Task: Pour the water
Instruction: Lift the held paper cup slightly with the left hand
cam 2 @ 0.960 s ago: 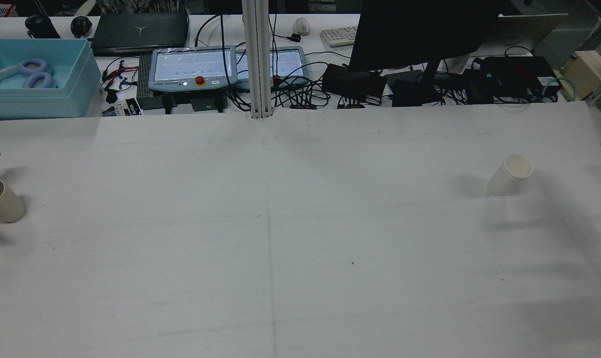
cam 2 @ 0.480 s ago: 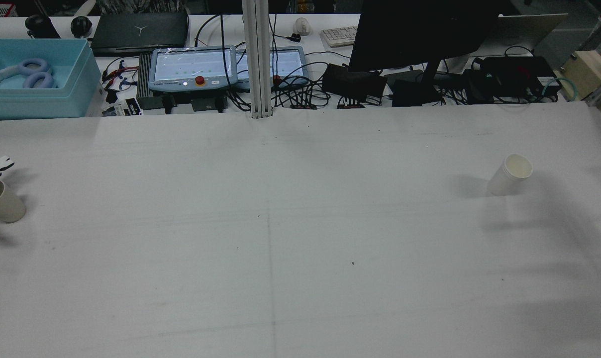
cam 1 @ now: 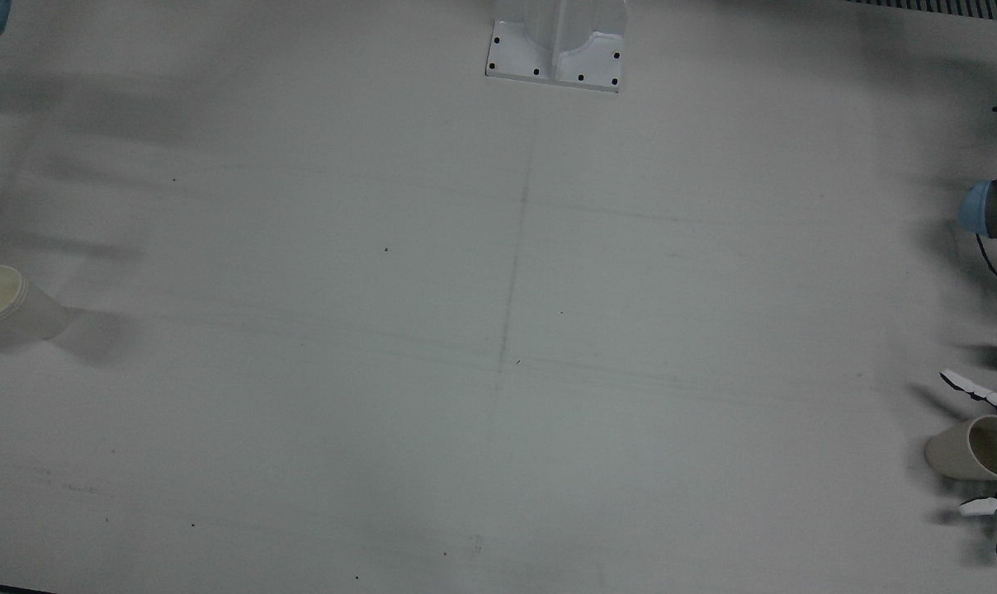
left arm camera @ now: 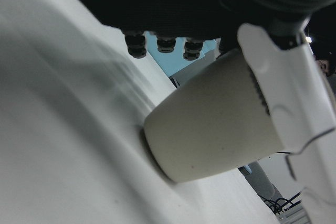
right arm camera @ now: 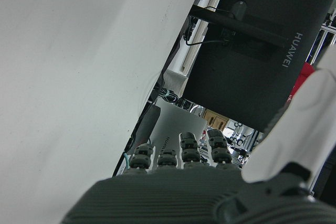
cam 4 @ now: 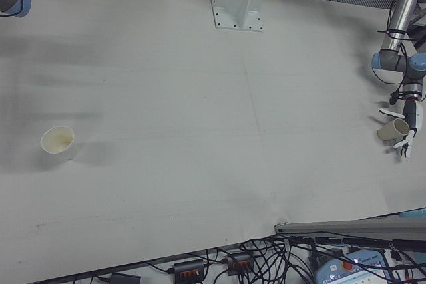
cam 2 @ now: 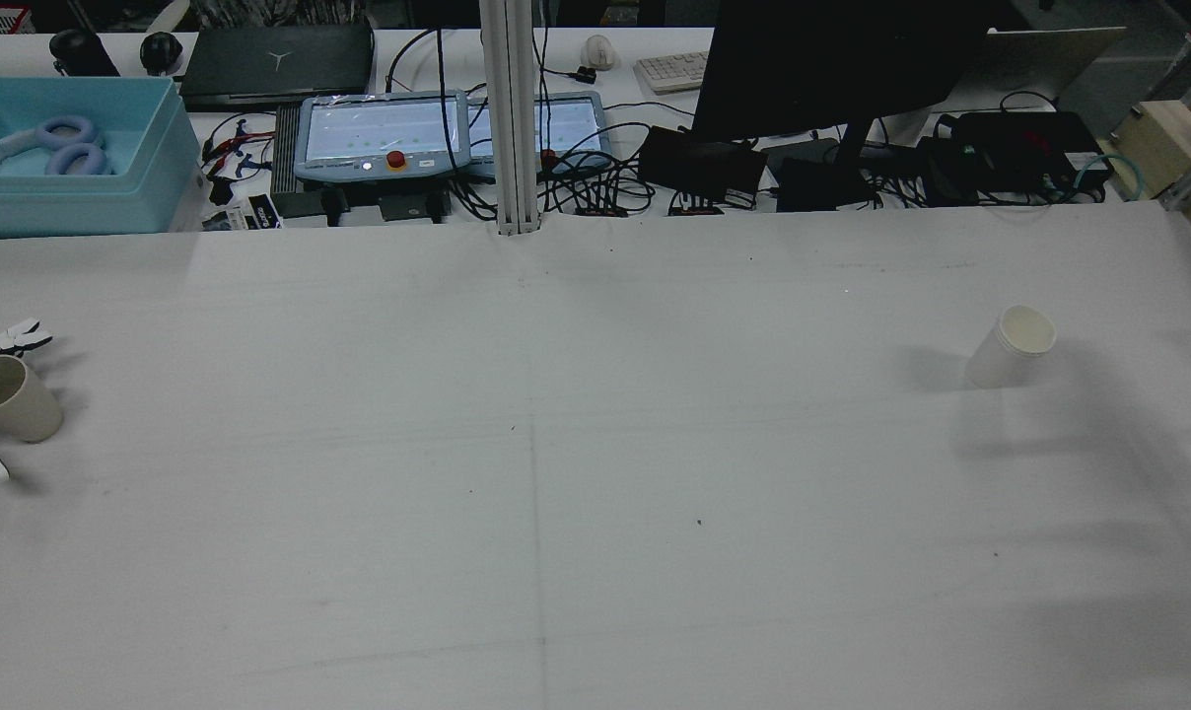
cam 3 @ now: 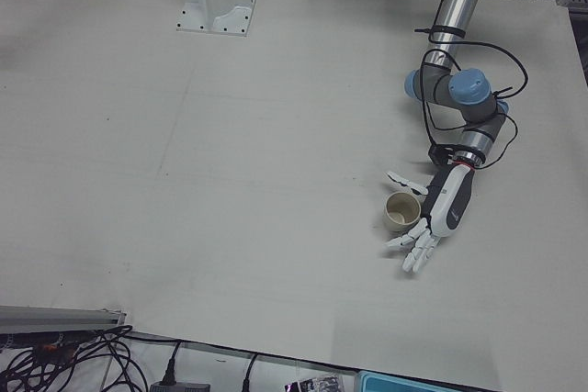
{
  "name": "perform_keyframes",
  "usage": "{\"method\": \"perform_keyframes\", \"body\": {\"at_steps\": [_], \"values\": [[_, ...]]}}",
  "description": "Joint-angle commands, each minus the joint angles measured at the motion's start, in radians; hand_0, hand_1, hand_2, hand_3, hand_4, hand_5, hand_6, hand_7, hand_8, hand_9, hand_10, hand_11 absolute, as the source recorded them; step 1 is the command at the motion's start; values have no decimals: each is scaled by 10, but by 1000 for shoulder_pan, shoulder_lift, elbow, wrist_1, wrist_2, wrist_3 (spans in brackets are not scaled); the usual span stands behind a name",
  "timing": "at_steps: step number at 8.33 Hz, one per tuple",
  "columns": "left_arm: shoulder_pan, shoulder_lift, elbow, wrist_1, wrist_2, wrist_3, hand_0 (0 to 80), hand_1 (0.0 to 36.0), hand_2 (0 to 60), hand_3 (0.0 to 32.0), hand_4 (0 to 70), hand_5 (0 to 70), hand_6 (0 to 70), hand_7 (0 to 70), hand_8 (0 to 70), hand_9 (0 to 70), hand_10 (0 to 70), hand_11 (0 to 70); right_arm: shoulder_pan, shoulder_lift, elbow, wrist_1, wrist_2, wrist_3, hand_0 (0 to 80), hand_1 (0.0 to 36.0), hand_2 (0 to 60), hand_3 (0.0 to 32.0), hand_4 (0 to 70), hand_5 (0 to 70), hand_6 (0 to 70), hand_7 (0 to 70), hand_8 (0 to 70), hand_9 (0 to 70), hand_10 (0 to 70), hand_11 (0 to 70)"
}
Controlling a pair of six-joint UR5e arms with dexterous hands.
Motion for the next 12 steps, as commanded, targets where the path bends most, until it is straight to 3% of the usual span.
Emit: {"method": "perform_keyframes", "body": {"at_steps": [1,3,4,5,6,7,9,11,12], "values": [[1,-9,-1,11,-1,-7,527,35,0,0,376,700,58,90,59,4,59,88,1,-4,-2,0,0,0,436,34,0,0,41,137,64,141,43,43,59,92],[1,-10,-12,20,-2,-16,527,23,0,0,519,700,78,118,70,21,69,100,4,-5,-1,0,2,0,435,34,0,0,31,133,59,135,40,40,59,93],[1,-13,-14,20,-7,-17,553,46,0,0,635,700,92,135,80,36,80,115,9,-5,-1,0,2,2,438,35,0,0,27,133,57,133,41,41,58,92],[1,-13,-14,20,-9,-30,604,139,18,0,700,700,108,153,89,49,93,141,12,-5,1,2,2,2,439,36,0,0,23,132,54,130,40,40,58,91],[1,-13,-15,20,-9,-48,578,284,588,0,700,700,116,163,93,55,107,165,15,-5,1,6,0,3,438,35,0,0,19,131,51,127,40,39,57,90],[1,-18,-30,41,-9,-77,558,356,600,0,700,700,119,173,94,58,116,180,15,-5,-2,23,2,5,443,39,0,0,16,130,50,127,42,40,57,91],[-1,-18,-122,107,-9,-112,561,360,600,0,700,700,108,179,89,56,113,178,-5,5,-49,50,2,-1,457,52,0,0,41,139,65,141,52,50,64,102],[1,-22,-171,144,-41,-149,570,360,600,0,700,700,112,191,91,61,116,183,-5,114,-248,188,3,-8,459,64,0,0,71,146,86,153,61,59,69,108],[-1,-24,-200,185,-41,-172,568,360,600,0,700,700,114,195,92,63,117,184,-10,128,-254,190,3,-20,465,73,0,0,91,157,95,172,65,61,61,97]]}}
